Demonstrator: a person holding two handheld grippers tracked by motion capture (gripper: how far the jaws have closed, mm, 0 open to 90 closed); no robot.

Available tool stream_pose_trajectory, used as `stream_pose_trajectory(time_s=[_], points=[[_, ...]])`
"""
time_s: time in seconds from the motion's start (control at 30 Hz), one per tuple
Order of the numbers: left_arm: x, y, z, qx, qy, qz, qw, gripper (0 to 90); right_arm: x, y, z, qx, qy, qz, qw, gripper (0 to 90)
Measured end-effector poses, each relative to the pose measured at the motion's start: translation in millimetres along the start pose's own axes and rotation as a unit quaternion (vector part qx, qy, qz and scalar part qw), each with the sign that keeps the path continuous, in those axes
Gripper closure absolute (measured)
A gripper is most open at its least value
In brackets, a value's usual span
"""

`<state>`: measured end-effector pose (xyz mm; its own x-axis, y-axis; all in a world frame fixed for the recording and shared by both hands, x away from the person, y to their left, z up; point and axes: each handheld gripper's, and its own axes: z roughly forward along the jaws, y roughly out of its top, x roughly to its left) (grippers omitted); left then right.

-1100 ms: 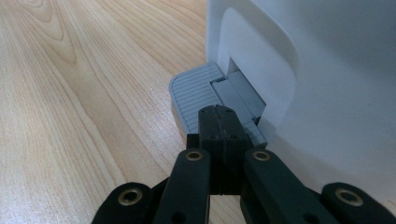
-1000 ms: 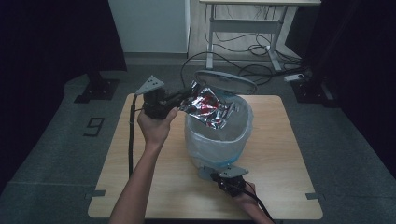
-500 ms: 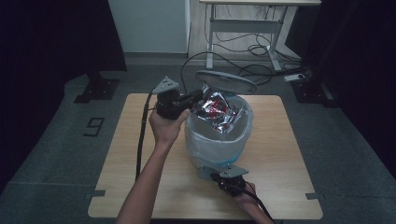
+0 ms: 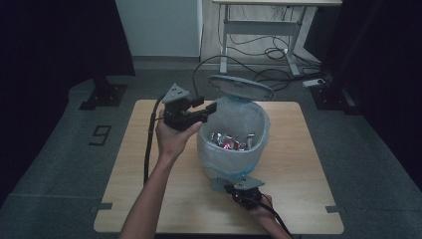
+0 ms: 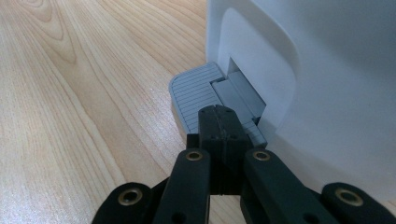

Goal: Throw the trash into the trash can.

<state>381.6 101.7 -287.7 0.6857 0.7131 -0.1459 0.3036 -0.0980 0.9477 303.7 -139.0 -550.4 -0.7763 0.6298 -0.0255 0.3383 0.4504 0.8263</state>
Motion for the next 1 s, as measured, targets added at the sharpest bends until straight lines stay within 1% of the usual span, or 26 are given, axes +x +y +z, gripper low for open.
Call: stream_pose_trajectory(time_s=[0.17,0.23,0.3,0.4,0.57,0.63,0.7,0.8,1.0], points=[[1.1,-2.8,-5.3,0.005,-0.001,0.002,1.0000,41.0,0.1,0.0,0.0,0.000,0.000,0.000,1.0000,90.0],[0.7,-4.4,-8.0,0.008,0.001,0.007,0.9999,38.1,0.1,0.0,0.0,0.000,0.000,0.001,1.0000,90.0],[0.7,-6.6,-12.1,0.010,0.004,0.012,0.9999,35.8,0.1,0.0,0.0,0.000,0.000,0.000,1.0000,90.0],[2.7,-10.0,-18.0,0.009,0.004,0.012,0.9999,33.6,0.2,0.0,0.0,0.000,-0.001,0.000,1.0000,90.0],[6.8,-16.5,-27.2,0.013,0.007,0.013,0.9998,31.8,0.3,0.0,0.0,0.000,-0.001,-0.001,1.0000,90.0],[8.7,-19.7,-31.0,0.013,-0.001,0.005,0.9999,31.3,0.3,0.0,0.0,0.000,-0.001,-0.001,1.0000,90.0],[9.7,-22.6,-34.8,0.011,0.003,0.008,0.9999,30.9,0.3,0.0,0.0,0.000,-0.001,0.000,1.0000,90.0],[11.7,-26.6,-40.2,0.010,0.002,0.006,0.9999,30.4,0.5,0.0,0.0,0.000,-0.002,-0.001,1.0000,90.0],[16.2,-35.7,-51.4,0.013,0.015,0.012,0.9997,30.1,0.4,0.0,0.1,-0.001,-0.002,-0.001,1.0000,90.0]])
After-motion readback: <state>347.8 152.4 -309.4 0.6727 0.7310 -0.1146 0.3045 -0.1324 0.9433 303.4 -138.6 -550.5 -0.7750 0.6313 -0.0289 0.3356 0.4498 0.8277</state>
